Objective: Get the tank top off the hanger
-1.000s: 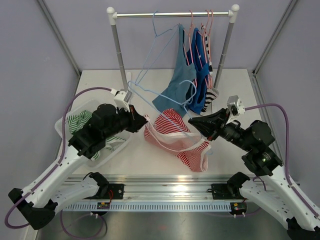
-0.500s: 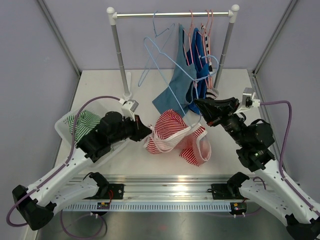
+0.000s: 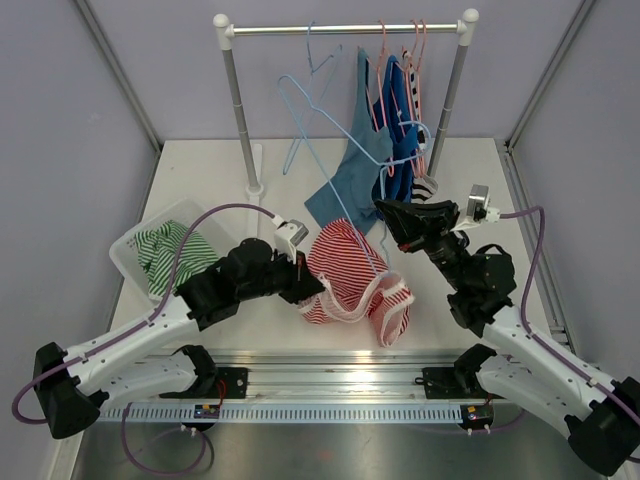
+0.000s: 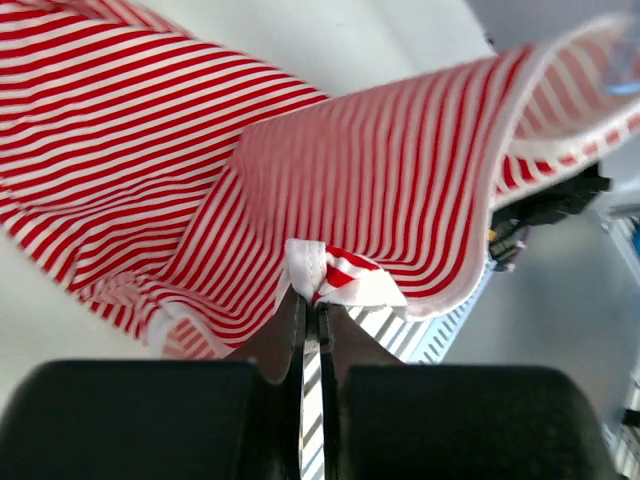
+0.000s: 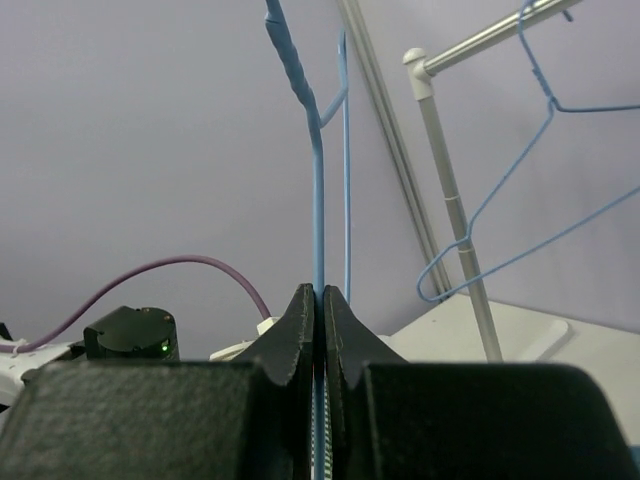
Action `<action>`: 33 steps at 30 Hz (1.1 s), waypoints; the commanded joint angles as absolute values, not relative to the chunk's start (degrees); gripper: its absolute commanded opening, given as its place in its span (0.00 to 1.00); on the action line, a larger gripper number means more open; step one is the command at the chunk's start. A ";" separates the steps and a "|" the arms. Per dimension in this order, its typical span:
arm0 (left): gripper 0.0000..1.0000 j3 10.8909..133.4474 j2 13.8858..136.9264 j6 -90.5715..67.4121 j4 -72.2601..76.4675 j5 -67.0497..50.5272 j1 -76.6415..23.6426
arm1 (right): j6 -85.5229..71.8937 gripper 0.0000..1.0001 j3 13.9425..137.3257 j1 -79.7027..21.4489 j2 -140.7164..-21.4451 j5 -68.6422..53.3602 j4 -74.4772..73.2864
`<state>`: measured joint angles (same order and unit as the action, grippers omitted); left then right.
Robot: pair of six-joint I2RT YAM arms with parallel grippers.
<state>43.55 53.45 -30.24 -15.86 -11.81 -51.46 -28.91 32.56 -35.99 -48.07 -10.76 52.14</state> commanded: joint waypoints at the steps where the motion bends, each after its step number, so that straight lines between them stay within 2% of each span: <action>1: 0.00 46.14 53.87 -29.09 -19.58 -1.87 -51.85 | -26.19 0.00 37.95 -35.86 -43.86 -2.40 41.14; 3: 0.00 47.28 54.75 -28.31 -24.33 3.83 -52.03 | -24.88 0.00 42.79 -35.86 -43.33 -1.15 33.78; 6: 0.00 47.46 55.89 -27.07 -26.45 4.22 -52.12 | -23.47 0.00 48.50 -35.86 -44.12 3.50 21.91; 8: 0.04 47.46 55.99 -27.07 -26.80 3.69 -52.38 | -21.36 0.00 51.84 -35.86 -44.82 3.25 16.55; 9: 0.14 47.63 55.90 -27.24 -27.07 3.60 -52.56 | -20.75 0.00 53.86 -35.86 -45.96 3.43 13.13; 11: 0.24 48.42 55.11 -27.33 -28.47 3.95 -53.08 | -18.90 0.00 59.40 -35.86 -47.45 3.95 3.28; 12: 0.44 48.69 54.67 -27.25 -29.17 4.30 -53.26 | -18.37 0.00 60.55 -35.86 -47.55 4.91 0.90; 15: 0.66 50.44 52.48 -27.25 -33.39 7.37 -53.52 | -17.32 0.00 61.61 -35.86 -47.55 6.85 -3.68; 17: 0.94 52.72 50.81 -27.07 -37.86 10.61 -53.53 | -16.44 0.00 65.81 -35.86 -49.21 10.27 -10.26; 18: 0.99 53.95 50.37 -26.90 -39.62 11.77 -53.53 | -16.35 0.00 67.74 -35.86 -51.92 12.55 -12.63; 22: 0.99 60.63 49.14 -25.58 -51.29 16.95 -53.53 | -13.37 0.00 79.68 -35.86 -60.80 14.76 -22.74; 25: 0.99 62.93 45.98 -23.30 -54.75 22.22 -53.61 | -11.96 0.00 86.28 -35.86 -67.57 15.91 -24.61; 29: 0.99 58.55 38.43 -22.50 -51.43 31.01 -53.53 | -10.02 0.00 93.68 -35.95 -75.13 18.01 -24.61; 33: 0.99 52.91 33.14 -23.47 -47.11 30.94 -53.26 | -7.65 0.00 100.88 -36.39 -83.48 20.64 -23.65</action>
<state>55.77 34.76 -23.99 -49.98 26.59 -53.30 -11.11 95.11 -36.01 -80.38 16.51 -24.77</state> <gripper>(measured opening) 0.988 0.074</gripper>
